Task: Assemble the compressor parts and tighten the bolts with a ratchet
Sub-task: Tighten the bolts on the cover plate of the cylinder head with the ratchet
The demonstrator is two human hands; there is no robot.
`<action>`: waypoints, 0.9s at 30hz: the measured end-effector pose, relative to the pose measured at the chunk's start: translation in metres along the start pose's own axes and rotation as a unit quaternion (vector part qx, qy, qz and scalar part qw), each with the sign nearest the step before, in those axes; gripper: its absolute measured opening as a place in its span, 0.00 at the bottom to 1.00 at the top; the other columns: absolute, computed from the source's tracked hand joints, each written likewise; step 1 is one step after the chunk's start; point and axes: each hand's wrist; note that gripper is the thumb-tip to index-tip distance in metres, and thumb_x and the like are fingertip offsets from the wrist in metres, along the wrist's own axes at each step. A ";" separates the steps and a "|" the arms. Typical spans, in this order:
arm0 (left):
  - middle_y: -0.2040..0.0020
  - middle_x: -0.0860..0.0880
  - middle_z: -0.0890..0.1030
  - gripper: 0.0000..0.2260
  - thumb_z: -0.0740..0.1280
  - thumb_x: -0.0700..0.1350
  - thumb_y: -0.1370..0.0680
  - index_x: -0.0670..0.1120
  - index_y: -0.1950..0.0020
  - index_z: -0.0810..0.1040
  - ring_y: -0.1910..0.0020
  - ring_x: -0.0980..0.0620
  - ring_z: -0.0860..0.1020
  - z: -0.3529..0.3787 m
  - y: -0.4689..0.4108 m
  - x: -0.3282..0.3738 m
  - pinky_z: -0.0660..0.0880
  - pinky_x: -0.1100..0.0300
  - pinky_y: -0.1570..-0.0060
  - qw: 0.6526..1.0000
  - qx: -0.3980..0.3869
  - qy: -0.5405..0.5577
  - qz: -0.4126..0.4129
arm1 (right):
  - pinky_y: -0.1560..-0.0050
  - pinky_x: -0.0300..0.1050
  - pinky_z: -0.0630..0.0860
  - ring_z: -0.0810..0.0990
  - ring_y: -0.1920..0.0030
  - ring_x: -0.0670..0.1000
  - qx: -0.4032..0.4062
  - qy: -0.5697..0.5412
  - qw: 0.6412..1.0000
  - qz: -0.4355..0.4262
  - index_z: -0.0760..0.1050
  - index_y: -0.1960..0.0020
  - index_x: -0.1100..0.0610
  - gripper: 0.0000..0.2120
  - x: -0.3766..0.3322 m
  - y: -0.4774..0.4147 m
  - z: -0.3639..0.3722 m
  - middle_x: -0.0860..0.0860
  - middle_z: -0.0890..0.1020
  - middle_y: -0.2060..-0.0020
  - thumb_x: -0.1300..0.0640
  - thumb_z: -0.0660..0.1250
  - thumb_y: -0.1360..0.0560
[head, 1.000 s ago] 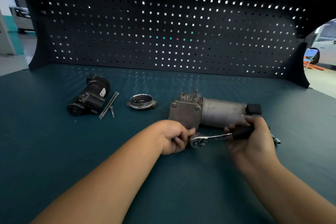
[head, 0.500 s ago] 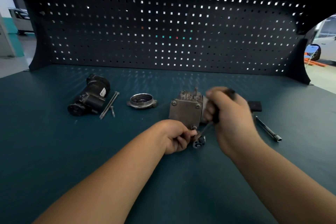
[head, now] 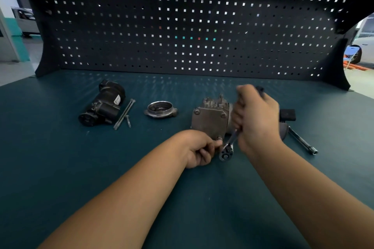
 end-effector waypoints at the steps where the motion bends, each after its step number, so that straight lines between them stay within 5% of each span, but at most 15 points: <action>1: 0.71 0.50 0.73 0.11 0.60 0.36 0.21 0.43 0.63 0.69 0.85 0.62 0.66 0.000 -0.001 0.000 0.57 0.74 0.86 1.000 -0.009 -0.005 -0.008 | 0.78 0.35 0.52 0.54 0.79 0.47 0.040 -0.064 0.997 0.019 0.59 0.68 0.53 0.16 -0.001 0.000 -0.008 0.46 0.58 0.80 0.60 0.61 0.26; 3: 0.68 0.50 0.73 0.12 0.59 0.38 0.20 0.45 0.63 0.69 0.84 0.61 0.67 -0.001 -0.001 0.000 0.58 0.73 0.86 1.000 -0.023 -0.011 -0.018 | 0.80 0.33 0.52 0.54 0.82 0.46 0.119 -0.166 0.977 0.055 0.58 0.69 0.53 0.16 0.000 0.001 -0.023 0.46 0.57 0.82 0.60 0.59 0.25; 8: 0.77 0.51 0.72 0.13 0.58 0.38 0.19 0.43 0.64 0.69 0.85 0.62 0.65 0.000 -0.001 0.001 0.57 0.74 0.86 0.999 -0.024 -0.004 -0.023 | 0.80 0.33 0.55 0.56 0.83 0.47 0.225 -0.273 0.923 0.149 0.56 0.69 0.53 0.16 0.009 0.009 -0.052 0.46 0.58 0.83 0.58 0.54 0.24; 12: 0.79 0.50 0.71 0.14 0.58 0.38 0.20 0.41 0.65 0.70 0.86 0.61 0.66 0.003 0.000 0.000 0.58 0.74 0.86 1.000 -0.010 -0.010 -0.019 | 0.80 0.31 0.57 0.58 0.83 0.46 0.229 -0.205 0.948 0.080 0.60 0.67 0.53 0.13 0.009 0.009 -0.041 0.46 0.61 0.83 0.59 0.58 0.25; 15: 0.80 0.51 0.71 0.13 0.59 0.37 0.20 0.42 0.65 0.70 0.85 0.61 0.66 0.004 0.001 0.000 0.58 0.73 0.86 1.000 0.003 -0.008 -0.006 | 0.78 0.34 0.57 0.59 0.80 0.45 0.113 -0.084 0.990 -0.013 0.62 0.68 0.53 0.14 0.006 0.005 -0.011 0.45 0.62 0.81 0.62 0.61 0.26; 17: 0.80 0.51 0.70 0.14 0.56 0.34 0.20 0.42 0.65 0.69 0.85 0.61 0.66 0.003 0.001 -0.001 0.58 0.74 0.86 1.000 0.009 -0.009 0.006 | 0.76 0.37 0.61 0.62 0.77 0.43 -0.038 0.114 0.990 -0.075 0.64 0.70 0.53 0.15 0.005 0.006 0.011 0.43 0.65 0.80 0.61 0.64 0.27; 20: 0.81 0.51 0.68 0.17 0.48 0.33 0.21 0.43 0.67 0.67 0.85 0.60 0.66 0.001 0.000 -0.002 0.58 0.74 0.84 0.999 0.015 0.003 0.037 | 0.73 0.35 0.62 0.62 0.75 0.40 -0.272 0.378 0.875 -0.132 0.63 0.70 0.53 0.18 0.010 0.011 0.034 0.45 0.65 0.78 0.56 0.67 0.26; 22: 0.80 0.51 0.67 0.17 0.46 0.33 0.22 0.44 0.67 0.66 0.85 0.60 0.65 0.001 -0.001 -0.002 0.58 0.74 0.85 0.999 0.023 0.014 0.042 | 0.72 0.38 0.60 0.61 0.74 0.43 -0.301 0.417 0.846 -0.138 0.60 0.69 0.54 0.20 0.010 0.011 0.038 0.46 0.62 0.76 0.54 0.68 0.26; 24: 0.77 0.51 0.66 0.16 0.49 0.31 0.22 0.44 0.66 0.66 0.86 0.61 0.64 0.002 -0.003 -0.002 0.58 0.74 0.85 0.999 0.026 -0.002 0.034 | 0.71 0.40 0.60 0.62 0.73 0.46 -0.243 0.327 0.908 -0.098 0.63 0.67 0.55 0.16 0.004 0.009 0.032 0.49 0.63 0.75 0.57 0.67 0.26; 27: 0.75 0.52 0.69 0.12 0.60 0.36 0.21 0.43 0.64 0.69 0.85 0.62 0.64 0.004 -0.002 -0.002 0.58 0.74 0.85 0.999 0.013 -0.019 0.022 | 0.79 0.35 0.54 0.57 0.79 0.45 -0.058 0.048 0.997 0.002 0.61 0.68 0.53 0.15 0.000 0.003 0.007 0.47 0.61 0.79 0.62 0.61 0.26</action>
Point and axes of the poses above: each hand's wrist, its own y-axis away from the middle knuckle, its own z-axis out of the palm, x = y × z
